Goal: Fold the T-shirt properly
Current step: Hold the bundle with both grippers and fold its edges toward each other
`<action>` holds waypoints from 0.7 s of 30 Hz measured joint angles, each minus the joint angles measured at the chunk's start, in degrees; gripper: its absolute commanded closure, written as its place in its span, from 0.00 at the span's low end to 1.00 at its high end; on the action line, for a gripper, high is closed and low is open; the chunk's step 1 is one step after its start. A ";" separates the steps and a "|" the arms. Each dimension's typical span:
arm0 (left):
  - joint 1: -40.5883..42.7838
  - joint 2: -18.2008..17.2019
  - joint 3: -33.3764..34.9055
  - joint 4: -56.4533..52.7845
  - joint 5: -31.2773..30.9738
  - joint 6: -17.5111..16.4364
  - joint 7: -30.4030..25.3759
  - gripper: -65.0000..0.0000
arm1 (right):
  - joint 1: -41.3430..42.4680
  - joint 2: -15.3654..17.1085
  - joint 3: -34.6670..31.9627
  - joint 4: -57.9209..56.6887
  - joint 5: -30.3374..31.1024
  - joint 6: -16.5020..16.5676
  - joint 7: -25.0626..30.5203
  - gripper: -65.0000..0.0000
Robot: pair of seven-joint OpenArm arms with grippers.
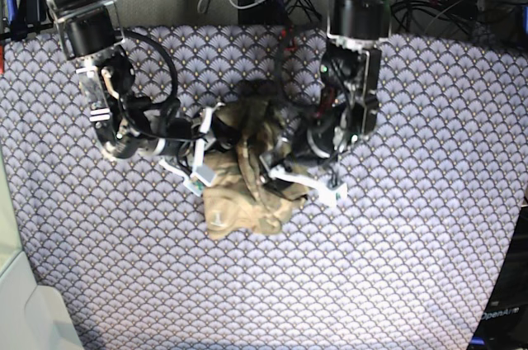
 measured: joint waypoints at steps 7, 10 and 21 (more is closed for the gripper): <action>5.57 -0.63 -0.39 11.58 -0.15 0.02 4.44 0.41 | 0.02 -0.02 0.00 0.02 -0.11 0.00 0.00 0.82; 6.29 -1.05 -4.39 13.49 -0.15 0.02 6.64 0.41 | 0.02 -0.02 0.00 0.00 -0.09 0.00 0.02 0.82; 10.21 -1.70 -11.93 14.32 0.00 -0.44 10.71 0.99 | 0.17 0.00 0.00 0.00 -0.07 0.00 -0.17 0.82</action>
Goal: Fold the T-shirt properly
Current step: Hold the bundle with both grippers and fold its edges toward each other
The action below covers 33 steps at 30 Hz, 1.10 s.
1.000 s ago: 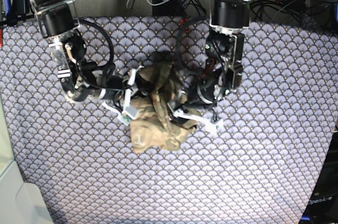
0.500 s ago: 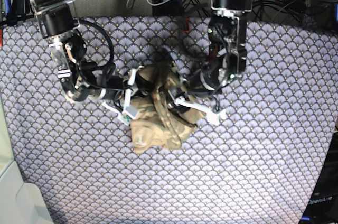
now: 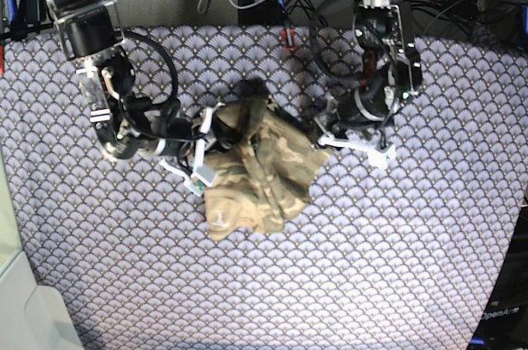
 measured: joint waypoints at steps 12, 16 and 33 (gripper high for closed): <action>-2.58 1.79 0.02 0.09 0.17 0.46 -0.76 0.99 | -0.04 -0.02 0.00 0.00 0.04 0.00 0.00 0.82; -4.02 1.92 0.02 -0.90 1.29 0.48 -2.91 0.99 | -0.04 -0.02 0.00 0.00 -0.04 0.00 0.02 0.82; -9.86 1.79 6.14 -16.76 1.81 4.07 -11.41 0.99 | -0.15 -0.07 0.00 -0.11 -0.11 -0.02 0.20 0.82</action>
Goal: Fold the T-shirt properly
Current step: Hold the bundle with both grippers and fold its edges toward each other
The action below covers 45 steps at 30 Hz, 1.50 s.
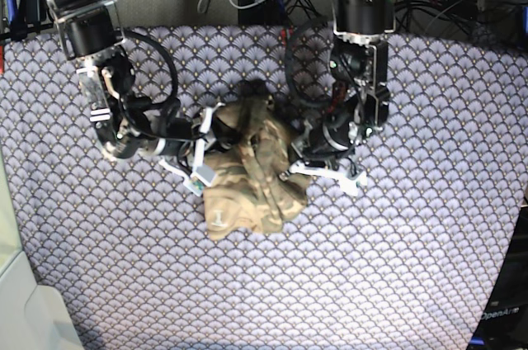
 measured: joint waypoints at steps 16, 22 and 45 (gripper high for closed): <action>-0.33 -0.28 -0.11 -4.24 -11.08 -6.08 1.16 0.99 | 0.02 -0.31 0.00 0.17 -3.45 0.44 0.90 0.82; -3.65 -0.50 -0.11 -9.46 -10.88 -7.85 2.80 0.99 | 0.02 -0.52 0.11 0.15 -4.13 0.42 0.87 0.82; -10.49 -1.07 9.31 -12.57 -11.28 1.68 2.56 0.99 | 0.00 -0.90 0.33 0.17 -4.37 0.42 0.90 0.82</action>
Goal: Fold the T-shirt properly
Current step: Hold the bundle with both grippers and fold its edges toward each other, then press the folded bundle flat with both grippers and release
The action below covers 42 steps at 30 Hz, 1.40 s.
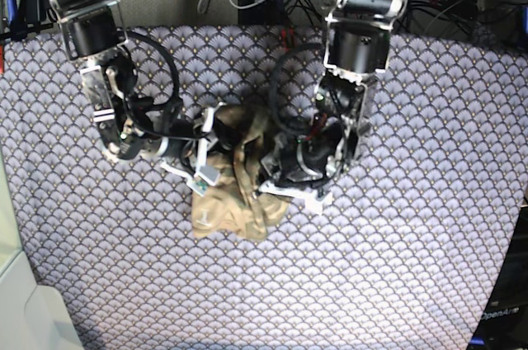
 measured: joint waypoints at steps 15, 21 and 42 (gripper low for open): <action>-1.09 -3.76 5.31 0.15 -0.26 -6.12 0.42 0.99 | 0.00 0.02 0.00 0.00 0.00 0.00 -0.04 0.82; -1.09 -3.54 5.31 -0.13 -0.04 -8.48 0.42 0.99 | -0.15 0.02 0.00 0.00 0.00 -0.02 0.02 0.82; -0.39 -9.66 -2.49 6.01 -2.16 -9.22 7.10 0.99 | -0.48 -0.15 0.00 0.55 -0.17 -0.02 0.00 0.83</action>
